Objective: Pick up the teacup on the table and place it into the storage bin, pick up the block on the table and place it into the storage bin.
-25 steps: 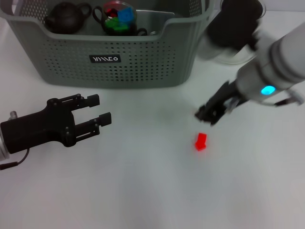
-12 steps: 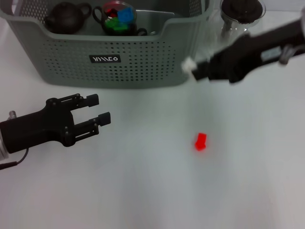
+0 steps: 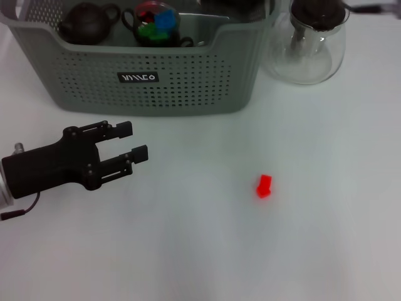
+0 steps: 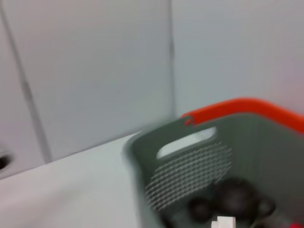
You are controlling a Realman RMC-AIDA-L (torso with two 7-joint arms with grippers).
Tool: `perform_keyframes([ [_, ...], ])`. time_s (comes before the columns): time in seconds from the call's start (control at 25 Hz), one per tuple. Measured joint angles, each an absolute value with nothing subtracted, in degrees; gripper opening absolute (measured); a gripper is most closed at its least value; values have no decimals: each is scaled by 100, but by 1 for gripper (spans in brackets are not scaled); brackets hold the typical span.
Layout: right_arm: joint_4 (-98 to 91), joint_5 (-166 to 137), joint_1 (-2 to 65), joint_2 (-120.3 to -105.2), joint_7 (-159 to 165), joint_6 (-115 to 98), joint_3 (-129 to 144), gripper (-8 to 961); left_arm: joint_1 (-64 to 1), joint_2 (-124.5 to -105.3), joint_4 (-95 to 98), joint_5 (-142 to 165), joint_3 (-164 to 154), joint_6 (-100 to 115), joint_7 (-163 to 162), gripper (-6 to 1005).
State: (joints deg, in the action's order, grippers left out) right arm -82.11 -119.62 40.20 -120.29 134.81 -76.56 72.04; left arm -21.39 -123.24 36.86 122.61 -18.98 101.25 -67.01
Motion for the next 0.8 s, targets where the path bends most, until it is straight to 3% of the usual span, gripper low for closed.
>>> perform_keyframes([
  [0.56, -3807, -13359, 6941, -12019, 13688, -4801, 7409, 121, -2173, -12348, 3682, 12261, -1899, 10134, -6694, 639],
  [0.8, -3175, -13416, 7265, -12025, 13693, -4379, 7411, 121, -2196, -12347, 3660, 12261, -1899, 10131, -6691, 639],
])
